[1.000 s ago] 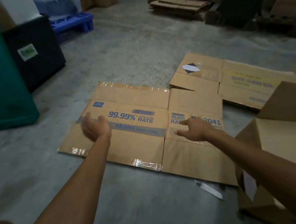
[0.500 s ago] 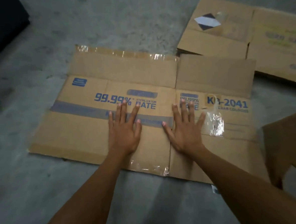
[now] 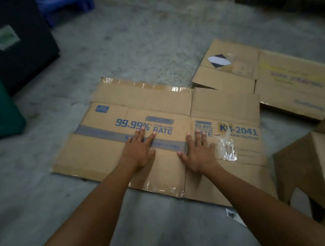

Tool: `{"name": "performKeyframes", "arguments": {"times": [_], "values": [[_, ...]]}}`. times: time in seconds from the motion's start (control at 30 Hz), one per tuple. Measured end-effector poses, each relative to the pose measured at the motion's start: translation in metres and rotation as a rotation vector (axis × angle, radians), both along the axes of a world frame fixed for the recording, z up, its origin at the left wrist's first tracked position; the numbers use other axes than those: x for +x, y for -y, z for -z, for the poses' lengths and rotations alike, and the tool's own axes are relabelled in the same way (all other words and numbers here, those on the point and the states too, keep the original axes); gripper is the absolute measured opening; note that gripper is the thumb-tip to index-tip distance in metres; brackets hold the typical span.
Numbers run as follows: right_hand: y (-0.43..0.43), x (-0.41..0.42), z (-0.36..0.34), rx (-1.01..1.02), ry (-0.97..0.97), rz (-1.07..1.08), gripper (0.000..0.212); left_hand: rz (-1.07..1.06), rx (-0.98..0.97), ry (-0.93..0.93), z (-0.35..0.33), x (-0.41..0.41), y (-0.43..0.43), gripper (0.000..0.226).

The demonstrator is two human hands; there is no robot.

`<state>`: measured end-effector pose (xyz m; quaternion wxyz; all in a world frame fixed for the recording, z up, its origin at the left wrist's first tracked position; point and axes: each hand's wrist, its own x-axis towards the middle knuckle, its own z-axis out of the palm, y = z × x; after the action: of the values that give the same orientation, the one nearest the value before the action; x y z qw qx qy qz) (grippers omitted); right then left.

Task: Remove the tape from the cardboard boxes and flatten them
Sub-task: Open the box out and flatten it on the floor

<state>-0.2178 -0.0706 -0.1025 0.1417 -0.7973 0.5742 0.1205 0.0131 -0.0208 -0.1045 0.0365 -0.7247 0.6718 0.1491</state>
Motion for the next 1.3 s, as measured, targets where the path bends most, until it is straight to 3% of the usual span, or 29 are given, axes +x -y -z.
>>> {"name": "performKeyframes", "arguments": {"times": [0.13,0.23,0.3,0.4,0.5,0.57,0.63,0.7,0.83,0.97,1.3], "values": [[-0.059,-0.020,-0.007,0.167,-0.068,-0.219,0.153,0.146,0.371,0.115,-0.029,0.036,-0.028,0.115],[-0.071,-0.027,-0.011,0.137,-0.164,-0.324,0.158,0.199,0.436,0.285,-0.026,0.054,-0.061,0.150],[-0.071,-0.020,-0.022,0.141,-0.213,-0.368,0.149,0.208,0.391,0.358,-0.019,0.049,-0.077,0.157],[-0.072,-0.012,-0.043,0.063,-0.262,-0.524,0.122,0.142,0.266,0.301,-0.009,0.036,-0.089,0.143],[-0.077,-0.007,-0.050,0.014,-0.255,-0.596,0.119,0.138,0.244,0.257,-0.011,0.036,-0.094,0.121],[-0.091,0.001,-0.039,-0.004,-0.258,-0.518,0.110,0.150,0.193,0.325,-0.016,0.035,-0.098,0.106],[-0.103,0.007,-0.032,-0.060,-0.185,-0.313,0.082,0.140,0.136,0.406,-0.022,0.033,-0.096,0.084],[-0.102,0.008,-0.031,-0.156,-0.138,-0.192,0.067,0.119,0.084,0.420,-0.028,0.035,-0.090,0.069],[-0.087,0.012,-0.050,-0.238,-0.127,-0.254,0.049,0.181,0.048,0.409,-0.056,0.045,-0.075,0.073],[-0.067,0.023,-0.119,-0.309,-0.103,-0.338,0.034,0.142,-0.031,0.326,-0.106,0.067,-0.057,0.079],[-0.007,-0.017,-0.343,-0.676,-0.037,-0.370,0.032,0.045,-0.410,0.266,-0.339,0.039,0.007,0.070]]}}
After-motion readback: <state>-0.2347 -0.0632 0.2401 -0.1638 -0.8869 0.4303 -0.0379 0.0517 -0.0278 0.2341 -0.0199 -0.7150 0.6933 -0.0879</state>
